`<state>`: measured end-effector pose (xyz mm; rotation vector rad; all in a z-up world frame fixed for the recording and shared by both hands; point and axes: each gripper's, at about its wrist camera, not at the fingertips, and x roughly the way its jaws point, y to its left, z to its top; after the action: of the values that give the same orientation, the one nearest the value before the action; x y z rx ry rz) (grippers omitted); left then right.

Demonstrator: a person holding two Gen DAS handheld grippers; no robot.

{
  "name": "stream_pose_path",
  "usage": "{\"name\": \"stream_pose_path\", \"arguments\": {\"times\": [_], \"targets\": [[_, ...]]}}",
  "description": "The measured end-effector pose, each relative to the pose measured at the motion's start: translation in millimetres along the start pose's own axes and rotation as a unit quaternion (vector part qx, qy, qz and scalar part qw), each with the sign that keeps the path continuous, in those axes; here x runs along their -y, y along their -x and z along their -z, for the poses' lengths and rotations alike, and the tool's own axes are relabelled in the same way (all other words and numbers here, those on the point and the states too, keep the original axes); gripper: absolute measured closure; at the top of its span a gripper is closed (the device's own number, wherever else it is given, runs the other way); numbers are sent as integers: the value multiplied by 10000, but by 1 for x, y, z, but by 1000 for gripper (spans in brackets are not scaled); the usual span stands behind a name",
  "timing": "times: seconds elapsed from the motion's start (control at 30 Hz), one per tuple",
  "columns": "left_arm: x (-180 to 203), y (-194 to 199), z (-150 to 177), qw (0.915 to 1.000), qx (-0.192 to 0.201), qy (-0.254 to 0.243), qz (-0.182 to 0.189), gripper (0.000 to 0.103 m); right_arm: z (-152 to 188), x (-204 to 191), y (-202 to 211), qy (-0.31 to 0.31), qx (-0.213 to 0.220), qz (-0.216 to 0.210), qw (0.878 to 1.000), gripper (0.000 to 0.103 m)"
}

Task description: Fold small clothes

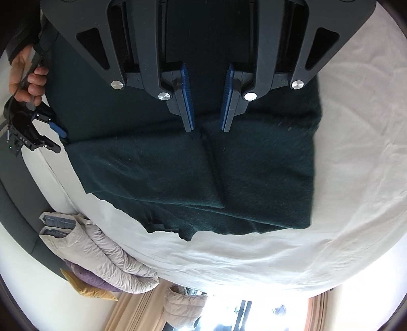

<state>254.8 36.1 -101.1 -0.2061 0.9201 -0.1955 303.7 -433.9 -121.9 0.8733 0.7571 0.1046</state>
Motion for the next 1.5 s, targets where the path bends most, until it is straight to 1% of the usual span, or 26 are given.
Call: {"name": "stream_pose_path", "arguments": {"times": [0.1,0.13,0.17,0.2,0.23,0.27,0.3,0.33,0.37,0.43,0.53,0.6,0.67,0.7,0.77,0.83,0.87,1.0,1.03,1.1,1.2,1.23,1.3,1.4,1.43,1.5], "targets": [[-2,42,30,9996,261,-72,-65,79,28,-19,62,617,696,78,9956,40],[1,60,42,9987,438,-209,-164,69,41,-32,85,987,990,145,9901,35],[5,77,54,9972,624,-346,-227,42,56,-45,107,1388,1283,220,9817,30],[12,99,68,9939,934,-512,-300,28,72,-58,130,1769,1575,283,9711,25],[17,122,81,9887,1287,-673,-374,11,88,-69,151,2090,1876,338,9591,7],[26,143,96,9808,1681,-878,-454,0,104,-80,171,2339,2228,419,9455,0],[35,163,111,9715,2028,-1107,-537,0,120,-87,189,2552,2541,523,9314,0],[44,178,123,9635,2235,-1326,-639,0,132,-94,202,2745,2733,622,9198,0],[52,190,134,9591,2302,-1507,-668,0,141,-100,212,2937,2789,679,9118,0],[66,210,155,9511,2400,-1865,-552,0,154,-107,224,3211,2685,764,9050,0],[86,231,191,9306,2463,-2635,-624,0,167,-110,240,3411,2519,923,9009,0],[94,236,220,9145,2291,-3244,-777,0,174,-108,242,3456,2299,931,9050,0],[96,236,249,8993,2074,-3749,-874,0,184,-103,240,3365,1952,1008,9157,0],[95,235,264,8898,1970,-4011,-930,0,186,-99,238,3269,1830,1015,9216,0],[91,230,295,8654,1799,-4541,-1114,0,192,-93,233,3138,1704,948,9292,0],[85,220,321,8367,1679,-5021,-1403,0,196,-94,226,3198,1568,953,9296,0],[82,215,331,8247,1622,-5204,-1511,0,199,-97,225,3267,1542,950,9276,0],[75,203,352,7991,1541,-5579,-1625,0,216,-103,224,3397,1563,894,9232,0],[75,200,358,7887,1544,-5706,-1686,0,218,-104,222,3397,1534,900,9236,0],[72,191,367,7628,1554,-5997,-1854,0,221,-104,218,3392,1472,920,9246,0],[65,178,377,7199,1654,-6384,-2163,0,226,-105,216,3384,1444,925,9252,0],[62,175,379,7096,1679,-6462,-2251,0,226,-105,216,3392,1436,924,9251,0],[57,170,378,6976,1711,-6558,-2322,0,230,-107,216,3420,1429,923,9242,0],[50,168,381,6726,1888,-6715,-2472,0,231,-109,214,3425,1394,901,9247,1],[49,167,381,6668,1933,-6761,-2469,4,232,-110,214,3422,1385,890,9251,1],[45,164,379,6616,1940,-6807,-2476,15,235,-112,214,3444,1366,875,9247,1]]}}
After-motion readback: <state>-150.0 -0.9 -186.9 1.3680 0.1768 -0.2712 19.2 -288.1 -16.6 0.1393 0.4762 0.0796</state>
